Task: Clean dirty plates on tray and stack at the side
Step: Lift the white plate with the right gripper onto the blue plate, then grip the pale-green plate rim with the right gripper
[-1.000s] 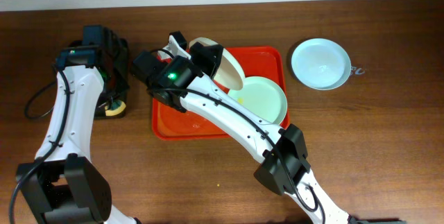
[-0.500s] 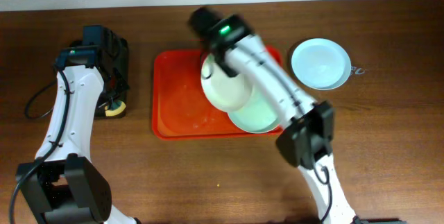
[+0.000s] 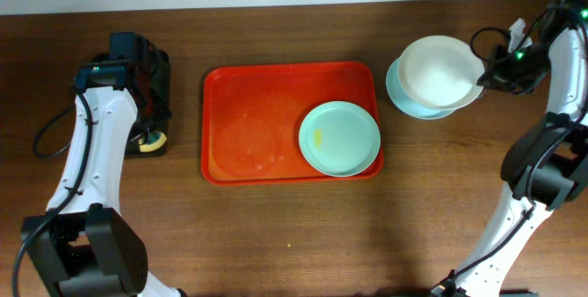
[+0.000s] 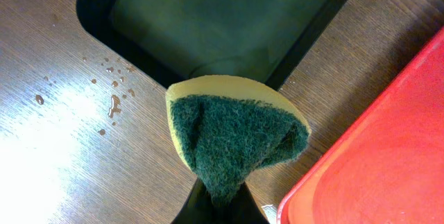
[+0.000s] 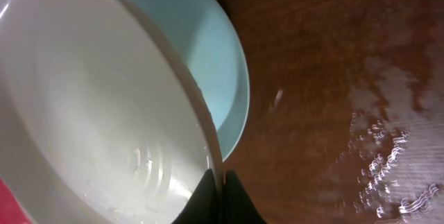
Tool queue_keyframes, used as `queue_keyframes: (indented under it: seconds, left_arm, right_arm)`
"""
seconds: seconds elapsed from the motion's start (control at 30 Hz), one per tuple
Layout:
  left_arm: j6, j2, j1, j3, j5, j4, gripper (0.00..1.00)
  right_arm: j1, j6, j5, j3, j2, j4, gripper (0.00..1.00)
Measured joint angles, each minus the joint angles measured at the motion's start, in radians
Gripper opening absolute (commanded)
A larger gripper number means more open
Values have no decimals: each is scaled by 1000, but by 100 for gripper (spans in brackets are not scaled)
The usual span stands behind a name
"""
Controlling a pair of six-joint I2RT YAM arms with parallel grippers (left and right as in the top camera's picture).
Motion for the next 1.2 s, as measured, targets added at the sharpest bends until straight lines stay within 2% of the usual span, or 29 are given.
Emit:
queue_keyframes:
  seconds: [0.03, 0.07, 0.1, 0.17, 0.2, 0.23, 0.33, 0.4, 0.57, 0.7, 0.8, 0.87, 0.93, 1.03, 1.1, 1.2]
  left_arm:
    - [0, 0, 0, 0, 0, 0, 0]
    - [0, 0, 0, 0, 0, 0, 0]
    - [0, 0, 0, 0, 0, 0, 0]
    - [0, 0, 0, 0, 0, 0, 0]
    - [0, 0, 0, 0, 0, 0, 0]
    - [0, 0, 0, 0, 0, 0, 0]
    - [0, 0, 0, 0, 0, 1, 0]
    - [0, 0, 0, 0, 0, 1, 0]
    - [0, 0, 0, 0, 0, 1, 0]
    - [0, 0, 0, 0, 0, 0, 0]
    - [0, 0, 0, 0, 0, 1, 0]
    - [0, 0, 0, 0, 4, 0, 0]
    - [0, 0, 0, 0, 4, 0, 0]
    - [0, 0, 0, 0, 4, -3, 0]
    - [0, 0, 0, 0, 4, -1, 0]
    - [0, 0, 0, 0, 4, -1, 0]
  right_arm:
    - [6, 0, 3, -47, 0, 40, 27]
    - [18, 0, 5, -102, 0, 83, 36]
    - [25, 2, 6, -136, 0, 107, 52]
    - [30, -2, 17, -150, 0, 116, 70]
    - [29, 2, 32, -146, -1, 95, 88]
    - [26, 5, 56, -141, -9, 70, 99]
    - [26, 62, 82, -122, -127, 53, 99]
    - [26, 101, 85, -107, -315, 17, 99]
    - [98, 116, 133, -99, -649, -163, 99]
    - [105, 120, 166, -122, -851, -252, 99]
    - [105, 120, 170, -310, -997, -246, 99]
    - [105, 120, 143, -568, -1096, -118, 99]
    - [105, 122, -22, -797, -1127, 3, 99]
    - [112, 123, -215, -900, -1058, 97, 99]
    - [190, 100, -226, -900, -1012, 112, 99]
    - [417, 116, -116, -902, -988, 181, 99]
